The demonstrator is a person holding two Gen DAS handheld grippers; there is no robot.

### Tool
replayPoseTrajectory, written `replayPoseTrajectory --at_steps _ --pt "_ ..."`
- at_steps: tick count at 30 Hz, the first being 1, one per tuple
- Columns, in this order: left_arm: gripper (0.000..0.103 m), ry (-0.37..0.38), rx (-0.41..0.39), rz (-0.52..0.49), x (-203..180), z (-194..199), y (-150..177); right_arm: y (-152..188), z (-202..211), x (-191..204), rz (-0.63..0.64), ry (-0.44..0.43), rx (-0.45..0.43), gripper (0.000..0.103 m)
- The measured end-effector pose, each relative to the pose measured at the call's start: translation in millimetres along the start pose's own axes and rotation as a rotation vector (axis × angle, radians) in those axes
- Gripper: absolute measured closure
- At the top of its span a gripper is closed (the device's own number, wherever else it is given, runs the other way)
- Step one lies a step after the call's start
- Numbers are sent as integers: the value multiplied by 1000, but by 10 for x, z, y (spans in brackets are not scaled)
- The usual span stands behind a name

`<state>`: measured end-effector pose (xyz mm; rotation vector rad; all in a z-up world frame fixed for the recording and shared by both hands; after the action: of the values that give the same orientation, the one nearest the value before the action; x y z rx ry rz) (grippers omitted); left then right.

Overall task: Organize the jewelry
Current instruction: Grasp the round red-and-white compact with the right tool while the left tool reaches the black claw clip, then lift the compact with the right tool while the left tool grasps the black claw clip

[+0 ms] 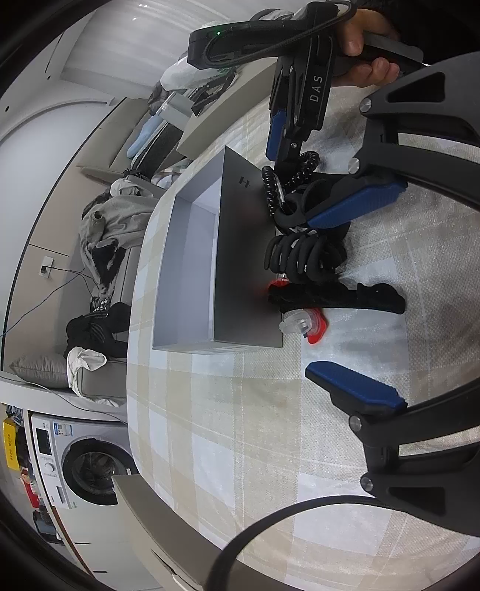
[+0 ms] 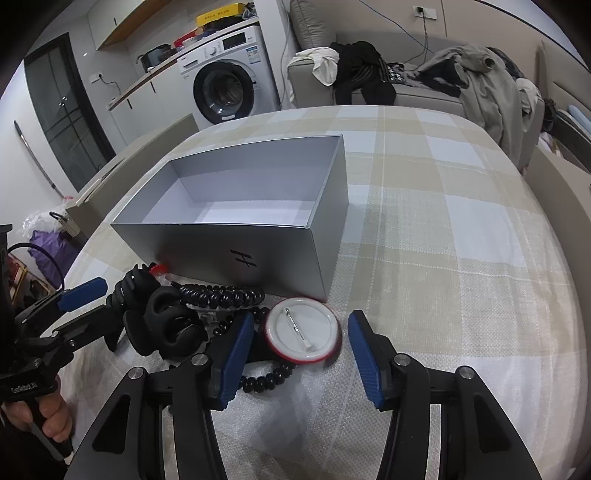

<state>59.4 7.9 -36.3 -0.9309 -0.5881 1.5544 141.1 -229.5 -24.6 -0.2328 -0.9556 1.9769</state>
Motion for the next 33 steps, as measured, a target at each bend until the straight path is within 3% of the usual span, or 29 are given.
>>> replayPoseTrajectory --at_steps 3,9,10,12,20,24,33 --pt "33 4 -2 -6 -9 3 -11 3 7 15 -16 -27 9 64" --pt "33 6 -3 -3 -10 -7 -24 25 62 7 -32 -36 -9 67" --pt "33 5 -4 -2 -8 -7 -28 22 95 12 -39 -58 -16 80" --pt "33 2 -7 -2 -7 -4 -28 8 150 6 -48 -62 -28 85" --pt "33 6 -7 -3 -19 4 -22 4 211 -48 -51 -47 -37 86" --pt "33 3 -10 3 -10 6 -12 68 322 -209 -115 -45 -57 87" --pt "33 14 -2 14 -8 -19 3 153 471 -434 -259 -138 -95 87"
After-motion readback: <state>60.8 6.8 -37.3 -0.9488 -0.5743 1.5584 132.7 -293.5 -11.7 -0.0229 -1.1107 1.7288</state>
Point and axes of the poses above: each gripper's, at about its wrist camera, not at the fingertips, and z roughly against the way its jaws point, x to its left, y to its underside, the point moved 4 cm from there along -z, roughly the way its jaws point, and after that the axes turned 9 degrees about -x, right-handed, at the moved point
